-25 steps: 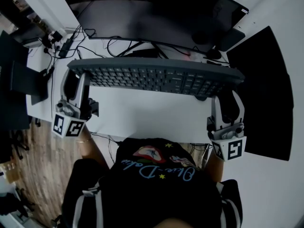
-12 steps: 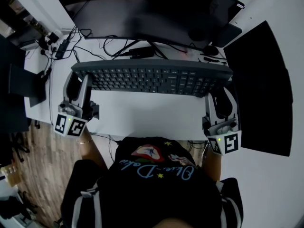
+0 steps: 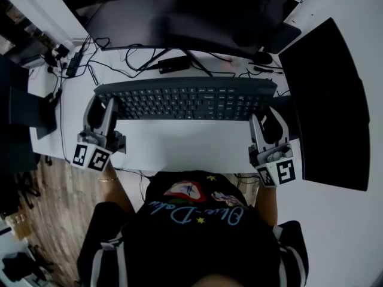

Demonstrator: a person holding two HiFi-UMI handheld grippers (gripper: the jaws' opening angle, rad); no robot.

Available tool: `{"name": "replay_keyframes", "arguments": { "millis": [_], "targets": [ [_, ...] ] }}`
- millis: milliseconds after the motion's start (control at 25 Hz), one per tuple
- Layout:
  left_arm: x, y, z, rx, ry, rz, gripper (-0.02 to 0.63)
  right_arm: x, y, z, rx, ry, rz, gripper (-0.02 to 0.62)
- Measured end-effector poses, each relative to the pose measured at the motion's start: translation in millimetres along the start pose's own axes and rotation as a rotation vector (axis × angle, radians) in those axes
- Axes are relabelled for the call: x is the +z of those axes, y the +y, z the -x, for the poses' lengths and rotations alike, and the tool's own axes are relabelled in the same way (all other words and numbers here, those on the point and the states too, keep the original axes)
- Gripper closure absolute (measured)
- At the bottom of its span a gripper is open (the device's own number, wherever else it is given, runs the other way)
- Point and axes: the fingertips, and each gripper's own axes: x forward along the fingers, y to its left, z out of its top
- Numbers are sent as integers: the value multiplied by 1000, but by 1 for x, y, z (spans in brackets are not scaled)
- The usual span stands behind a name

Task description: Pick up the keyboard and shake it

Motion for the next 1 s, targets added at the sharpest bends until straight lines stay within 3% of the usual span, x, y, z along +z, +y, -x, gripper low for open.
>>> {"name": "replay_keyframes", "arguments": {
  "millis": [1000],
  "targets": [
    [-102,30,7,77,245,84,397,-116,-3,13,-42,262,-215,463]
  ]
}}
